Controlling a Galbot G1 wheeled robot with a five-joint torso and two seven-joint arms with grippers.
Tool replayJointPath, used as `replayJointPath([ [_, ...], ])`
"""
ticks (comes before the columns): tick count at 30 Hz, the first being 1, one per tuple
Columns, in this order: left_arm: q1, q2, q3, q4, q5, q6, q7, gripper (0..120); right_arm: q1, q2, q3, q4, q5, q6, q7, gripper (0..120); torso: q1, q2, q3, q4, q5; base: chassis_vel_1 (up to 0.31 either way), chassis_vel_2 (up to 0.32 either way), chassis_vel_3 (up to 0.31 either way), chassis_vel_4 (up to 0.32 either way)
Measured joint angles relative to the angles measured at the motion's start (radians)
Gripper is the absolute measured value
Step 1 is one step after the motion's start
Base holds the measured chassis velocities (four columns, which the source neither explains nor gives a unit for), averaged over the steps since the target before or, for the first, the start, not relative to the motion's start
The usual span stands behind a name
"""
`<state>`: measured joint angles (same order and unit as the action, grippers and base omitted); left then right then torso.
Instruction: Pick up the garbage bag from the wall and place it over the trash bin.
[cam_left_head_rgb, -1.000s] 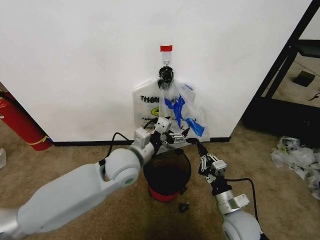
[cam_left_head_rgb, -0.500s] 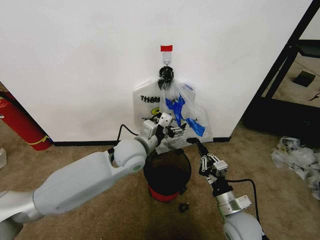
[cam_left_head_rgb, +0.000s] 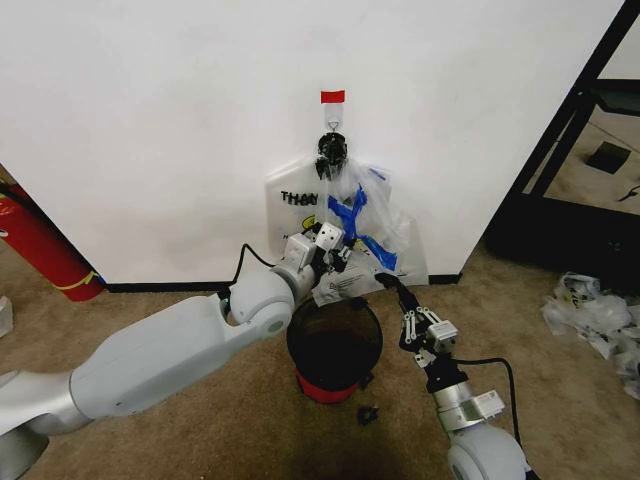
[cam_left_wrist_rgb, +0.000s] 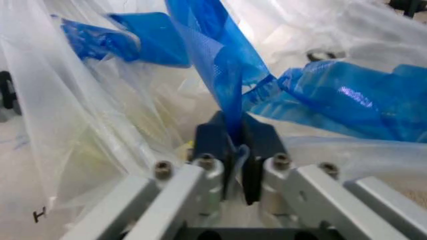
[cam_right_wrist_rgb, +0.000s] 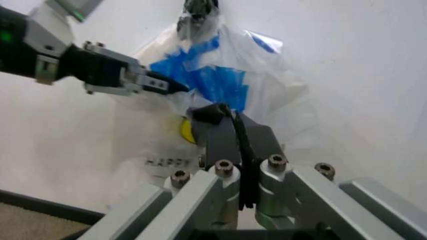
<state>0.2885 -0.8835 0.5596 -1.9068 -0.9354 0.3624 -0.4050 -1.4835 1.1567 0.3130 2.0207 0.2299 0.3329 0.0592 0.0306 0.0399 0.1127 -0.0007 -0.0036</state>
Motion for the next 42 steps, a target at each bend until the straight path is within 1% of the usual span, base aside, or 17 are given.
replayJointPath([
  [1, 0.004, 0.004, -0.003, -0.003, 0.000, -0.003, 0.001, 0, 0.002, -0.001, 0.000, -0.002, 0.003, 0.000, 0.001, 0, 0.000, 0.000, 0.000, 0.0001, 0.0000, 0.000, 0.000, 0.000, 0.000],
  [7, 0.028, 0.013, -0.033, -0.021, 0.002, -0.023, 0.003, 0, 0.012, -0.008, 0.003, -0.004, 0.013, -0.008, 0.013, 0, 0.000, 0.000, 0.000, 0.0000, 0.0000, 0.000, 0.000, 0.000, 0.000],
  [14, 0.087, 0.011, -0.115, -0.076, -0.008, -0.045, -0.020, 0, -0.010, -0.032, 0.036, 0.023, -0.014, -0.037, 0.029, 0, 0.000, 0.000, 0.000, -0.0001, 0.0001, 0.000, 0.000, 0.000, 0.000],
  [18, 0.169, 0.023, -0.176, -0.126, -0.009, -0.058, -0.028, 0, -0.061, -0.090, 0.073, 0.080, -0.045, -0.037, -0.001, 15, 0.000, 0.000, 0.000, -0.0003, -0.0001, 0.000, 0.000, 0.000, 0.000],
  [20, 0.218, 0.028, -0.209, -0.148, 0.000, -0.061, -0.034, 0, -0.064, -0.136, 0.078, 0.123, -0.029, -0.050, -0.005, 25, 0.000, 0.000, 0.000, 0.0004, 0.0004, 0.000, 0.000, 0.000, 0.000],
  [22, 0.234, 0.027, -0.217, -0.151, 0.005, -0.062, -0.036, 0, -0.063, -0.152, 0.081, 0.142, -0.014, -0.059, -0.008, 28, 0.000, 0.000, 0.000, 0.0004, 0.0003, 0.000, 0.000, 0.000, 0.000],
  [24, 0.256, 0.020, -0.227, -0.152, 0.015, -0.065, -0.038, 0, -0.043, -0.189, 0.086, 0.187, 0.034, -0.097, -0.015, 35, 0.000, 0.000, 0.000, 0.0000, -0.0003, 0.000, 0.000, 0.000, 0.000],
  [25, 0.265, 0.009, -0.229, -0.146, 0.023, -0.068, -0.039, 0, -0.009, -0.220, 0.083, 0.211, 0.085, -0.134, -0.018, 43, 0.000, 0.000, 0.000, 0.0001, 0.0000, 0.000, 0.000, 0.000, 0.000],
  [27, 0.261, -0.005, -0.218, -0.133, 0.028, -0.072, -0.039, 0, 0.023, -0.242, 0.080, 0.206, 0.106, -0.149, -0.021, 50, 0.000, 0.000, 0.000, 0.0004, 0.0000, 0.000, 0.000, 0.000, 0.000],
  [28, 0.261, -0.005, -0.218, -0.133, 0.028, -0.072, -0.039, 0, 0.023, -0.242, 0.080, 0.206, 0.106, -0.149, -0.021, 50, 0.000, 0.000, 0.000, 0.0004, 0.0000, 0.000, 0.000, 0.000, 0.000],
  [30, 0.249, -0.017, -0.199, -0.120, 0.031, -0.077, -0.038, 0, 0.070, -0.269, 0.068, 0.170, 0.122, -0.163, -0.022, 57, 0.000, 0.000, 0.000, -0.0010, -0.0002, 0.000, 0.000, 0.000, 0.000],
  [32, 0.246, -0.019, -0.193, -0.116, 0.032, -0.079, -0.037, 0, 0.132, -0.293, 0.041, 0.122, 0.140, -0.176, -0.022, 64, 0.000, 0.000, 0.000, -0.0006, 0.0008, 0.000, 0.000, 0.000, 0.000],
  [35, 0.240, -0.021, -0.185, -0.112, 0.033, -0.080, -0.037, 0, 0.257, -0.331, -0.014, 0.030, 0.160, -0.196, -0.022, 79, 0.000, 0.000, 0.000, 0.0009, 0.0002, 0.000, 0.000, 0.000, 0.000],
  [37, 0.235, -0.023, -0.181, -0.108, 0.033, -0.080, -0.036, 0, 0.282, -0.338, -0.025, 0.011, 0.164, -0.200, -0.023, 82, 0.000, 0.000, 0.000, 0.0007, 0.0002, 0.000, 0.000, 0.000, 0.000],
  [39, 0.230, -0.028, -0.176, -0.103, 0.033, -0.081, -0.036, 0, 0.339, -0.349, -0.056, -0.026, 0.173, -0.206, -0.028, 89, 0.000, 0.000, 0.000, -0.0003, 0.0000, 0.000, 0.000, 0.000, 0.000],
  [40, 0.228, -0.031, -0.175, -0.101, 0.033, -0.082, -0.036, 0, 0.375, -0.354, -0.080, -0.051, 0.175, -0.209, -0.033, 94, 0.000, 0.000, 0.000, -0.0003, 0.0002, 0.000, 0.000, 0.000, 0.000],
  [42, 0.228, -0.034, -0.174, -0.098, 0.033, -0.082, -0.036, 0, 0.431, -0.360, -0.130, -0.097, 0.176, -0.210, -0.049, 96, 0.000, 0.000, 0.000, 0.0003, 0.0000, 0.000, 0.000, 0.000, 0.000],
])
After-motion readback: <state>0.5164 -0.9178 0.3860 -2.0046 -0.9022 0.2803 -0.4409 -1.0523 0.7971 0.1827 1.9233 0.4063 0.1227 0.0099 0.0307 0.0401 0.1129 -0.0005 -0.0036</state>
